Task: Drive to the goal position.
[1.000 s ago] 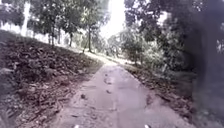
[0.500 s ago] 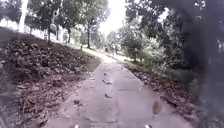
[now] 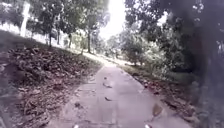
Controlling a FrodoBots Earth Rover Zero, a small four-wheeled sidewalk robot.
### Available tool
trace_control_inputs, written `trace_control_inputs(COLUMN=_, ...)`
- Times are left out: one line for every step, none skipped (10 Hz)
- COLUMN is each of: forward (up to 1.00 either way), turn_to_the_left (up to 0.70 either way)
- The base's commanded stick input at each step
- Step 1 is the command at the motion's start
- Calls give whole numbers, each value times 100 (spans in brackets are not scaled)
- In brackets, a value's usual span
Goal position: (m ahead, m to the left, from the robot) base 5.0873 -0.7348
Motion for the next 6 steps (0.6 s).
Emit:
trace_control_inputs(forward=50, turn_to_the_left=0)
trace_control_inputs(forward=50, turn_to_the_left=0)
trace_control_inputs(forward=50, turn_to_the_left=0)
trace_control_inputs(forward=50, turn_to_the_left=0)
trace_control_inputs(forward=50, turn_to_the_left=0)
trace_control_inputs(forward=50, turn_to_the_left=0)
